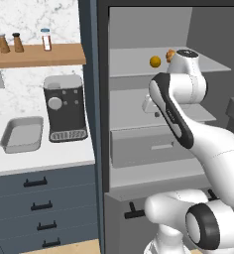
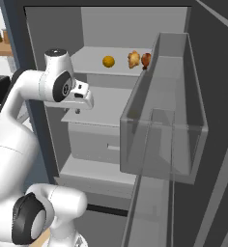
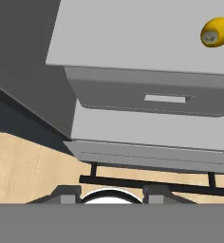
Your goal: Place one lemon and one chicken drumstick in each tupperware on the nearby counter, to pack two identical lunches.
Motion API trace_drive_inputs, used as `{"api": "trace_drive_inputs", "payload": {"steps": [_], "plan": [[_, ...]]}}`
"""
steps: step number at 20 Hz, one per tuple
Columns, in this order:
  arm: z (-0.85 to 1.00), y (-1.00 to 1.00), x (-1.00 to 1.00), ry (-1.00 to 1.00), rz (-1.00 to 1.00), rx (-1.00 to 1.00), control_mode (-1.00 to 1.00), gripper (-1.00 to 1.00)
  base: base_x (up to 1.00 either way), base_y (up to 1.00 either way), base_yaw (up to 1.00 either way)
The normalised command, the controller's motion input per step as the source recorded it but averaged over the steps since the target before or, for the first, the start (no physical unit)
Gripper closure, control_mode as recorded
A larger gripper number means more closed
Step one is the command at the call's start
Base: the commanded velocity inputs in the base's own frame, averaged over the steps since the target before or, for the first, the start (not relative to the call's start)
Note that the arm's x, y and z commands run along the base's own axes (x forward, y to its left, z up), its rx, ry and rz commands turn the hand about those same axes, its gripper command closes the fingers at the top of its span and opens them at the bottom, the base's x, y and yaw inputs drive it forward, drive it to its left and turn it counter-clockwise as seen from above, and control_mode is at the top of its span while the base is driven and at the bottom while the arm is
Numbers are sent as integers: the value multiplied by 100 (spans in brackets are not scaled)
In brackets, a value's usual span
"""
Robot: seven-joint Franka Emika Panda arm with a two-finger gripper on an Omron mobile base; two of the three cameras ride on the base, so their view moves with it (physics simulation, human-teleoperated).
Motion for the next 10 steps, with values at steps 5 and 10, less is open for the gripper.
{"api": "trace_drive_inputs", "payload": {"steps": [5,10], "plan": [[-3,3,0,-1,0,0,-100,-100,0,0,0],[-1,2,0,0,0,0,-100,-100,0,0,0]]}}
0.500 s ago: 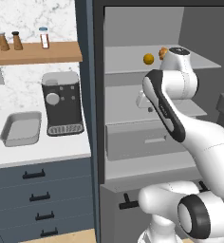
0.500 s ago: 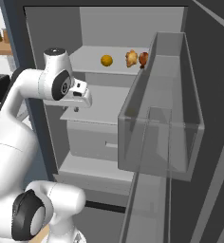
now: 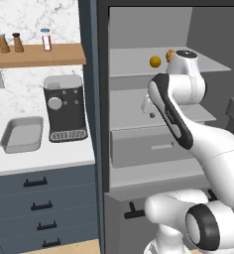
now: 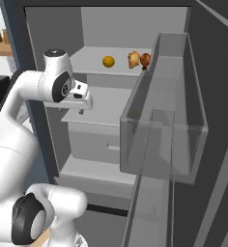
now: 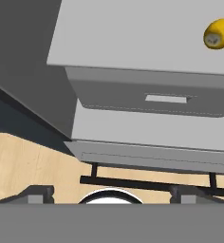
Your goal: Place one lemon and one chicken drumstick in each tupperware on the nearby counter, to pack two identical lunches.
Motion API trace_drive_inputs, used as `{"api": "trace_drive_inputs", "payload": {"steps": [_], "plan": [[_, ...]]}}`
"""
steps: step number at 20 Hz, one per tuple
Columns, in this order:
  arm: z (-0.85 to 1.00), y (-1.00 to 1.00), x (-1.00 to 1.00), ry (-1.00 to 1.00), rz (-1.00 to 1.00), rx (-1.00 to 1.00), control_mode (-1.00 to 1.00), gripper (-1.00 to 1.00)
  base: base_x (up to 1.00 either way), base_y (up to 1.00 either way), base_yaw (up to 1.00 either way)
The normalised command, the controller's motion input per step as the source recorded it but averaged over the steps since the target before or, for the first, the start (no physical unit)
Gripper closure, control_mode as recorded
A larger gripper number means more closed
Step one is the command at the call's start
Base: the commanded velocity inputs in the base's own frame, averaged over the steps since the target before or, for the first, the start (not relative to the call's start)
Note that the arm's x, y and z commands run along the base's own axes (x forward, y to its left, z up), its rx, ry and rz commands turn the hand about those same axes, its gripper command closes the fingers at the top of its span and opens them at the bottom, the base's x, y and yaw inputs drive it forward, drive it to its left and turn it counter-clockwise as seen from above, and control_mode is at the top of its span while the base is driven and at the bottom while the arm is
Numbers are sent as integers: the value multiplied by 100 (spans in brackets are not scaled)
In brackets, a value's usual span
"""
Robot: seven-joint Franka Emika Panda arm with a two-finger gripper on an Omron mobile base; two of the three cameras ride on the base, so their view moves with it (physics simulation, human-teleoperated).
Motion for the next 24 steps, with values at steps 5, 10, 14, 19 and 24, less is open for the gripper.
{"api": "trace_drive_inputs", "payload": {"steps": [5,10,14,19,24], "plan": [[0,0,0,-2,0,0,-100,-100,0,0,0],[26,0,0,-23,0,0,-100,-100,0,0,0],[82,0,-2,-32,0,-2,-100,-100,0,0,0],[96,0,0,-34,0,-2,-100,-100,0,0,0],[99,0,6,-26,0,0,-100,-100,0,0,0]]}}
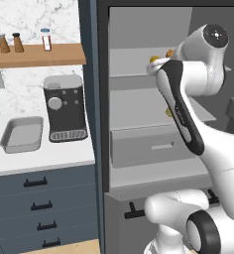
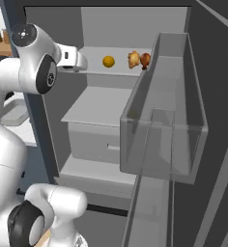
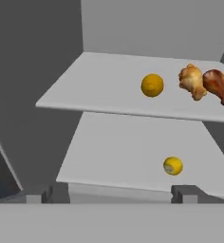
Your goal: Place one lemon and one chicken drumstick in each tupperware on the nearby counter, to pack two identical lunches.
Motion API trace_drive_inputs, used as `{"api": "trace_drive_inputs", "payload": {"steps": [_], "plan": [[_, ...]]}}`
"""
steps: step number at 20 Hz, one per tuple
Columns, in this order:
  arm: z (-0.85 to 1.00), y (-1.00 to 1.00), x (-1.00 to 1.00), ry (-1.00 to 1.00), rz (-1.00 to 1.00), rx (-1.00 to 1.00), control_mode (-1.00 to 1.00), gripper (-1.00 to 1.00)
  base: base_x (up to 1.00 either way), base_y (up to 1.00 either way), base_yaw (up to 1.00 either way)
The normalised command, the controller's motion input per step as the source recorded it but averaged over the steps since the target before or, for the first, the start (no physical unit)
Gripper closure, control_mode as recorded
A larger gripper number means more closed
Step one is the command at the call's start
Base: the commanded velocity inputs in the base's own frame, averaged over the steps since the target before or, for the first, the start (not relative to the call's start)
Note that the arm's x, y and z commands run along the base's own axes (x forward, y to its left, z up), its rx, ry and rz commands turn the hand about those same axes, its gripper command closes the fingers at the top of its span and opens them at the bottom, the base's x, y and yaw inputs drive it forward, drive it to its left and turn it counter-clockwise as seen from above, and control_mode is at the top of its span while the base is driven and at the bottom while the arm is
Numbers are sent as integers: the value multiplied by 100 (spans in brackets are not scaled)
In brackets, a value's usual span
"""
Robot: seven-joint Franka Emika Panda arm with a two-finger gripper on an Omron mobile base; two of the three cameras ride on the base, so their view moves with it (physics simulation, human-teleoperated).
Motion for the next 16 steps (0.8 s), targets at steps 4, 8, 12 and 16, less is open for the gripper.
{"api": "trace_drive_inputs", "payload": {"steps": [4,8,12,16], "plan": [[55,-2,32,-22,0,0,-100,-100,0,0,0],[-3,0,100,4,-5,0,-100,-100,0,0,0],[-28,-3,81,10,-4,0,-100,-100,0,0,0],[-12,-41,69,13,-3,0,-100,-100,0,0,0]]}}
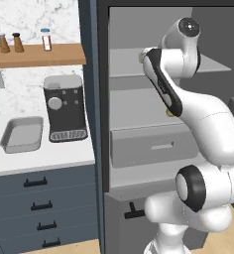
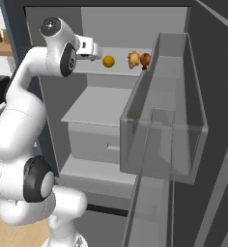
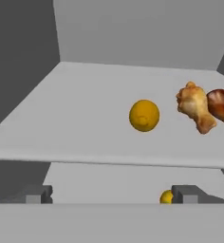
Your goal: Place one lemon and one chicken drumstick in each tupperware on the nearby counter, to pack two identical lunches.
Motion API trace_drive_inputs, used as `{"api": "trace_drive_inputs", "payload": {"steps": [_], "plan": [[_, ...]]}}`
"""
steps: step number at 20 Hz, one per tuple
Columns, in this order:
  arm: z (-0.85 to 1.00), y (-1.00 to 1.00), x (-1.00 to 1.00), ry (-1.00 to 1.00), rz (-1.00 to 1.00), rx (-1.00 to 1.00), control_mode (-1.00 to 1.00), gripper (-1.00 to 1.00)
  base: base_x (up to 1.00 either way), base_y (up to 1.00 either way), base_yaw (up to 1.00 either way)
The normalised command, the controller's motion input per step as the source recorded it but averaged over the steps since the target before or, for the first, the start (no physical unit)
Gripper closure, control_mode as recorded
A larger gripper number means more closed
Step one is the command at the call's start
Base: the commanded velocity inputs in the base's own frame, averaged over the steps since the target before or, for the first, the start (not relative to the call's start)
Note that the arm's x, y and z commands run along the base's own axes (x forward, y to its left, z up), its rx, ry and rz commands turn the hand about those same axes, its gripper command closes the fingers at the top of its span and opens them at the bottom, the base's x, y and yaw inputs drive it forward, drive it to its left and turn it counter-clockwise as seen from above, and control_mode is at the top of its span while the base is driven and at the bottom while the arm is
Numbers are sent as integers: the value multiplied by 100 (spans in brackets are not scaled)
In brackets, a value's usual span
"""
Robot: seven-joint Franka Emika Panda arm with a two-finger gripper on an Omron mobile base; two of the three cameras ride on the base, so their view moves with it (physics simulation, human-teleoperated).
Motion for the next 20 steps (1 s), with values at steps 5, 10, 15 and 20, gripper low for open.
{"api": "trace_drive_inputs", "payload": {"steps": [5,10,15,20], "plan": [[-18,-42,59,18,0,0,-100,-100,0,0,0],[-21,-18,64,13,0,0,-100,-100,0,0,0],[-21,0,70,3,0,0,-100,-100,0,0,0],[-4,-7,27,0,0,0,-100,-100,0,0,0]]}}
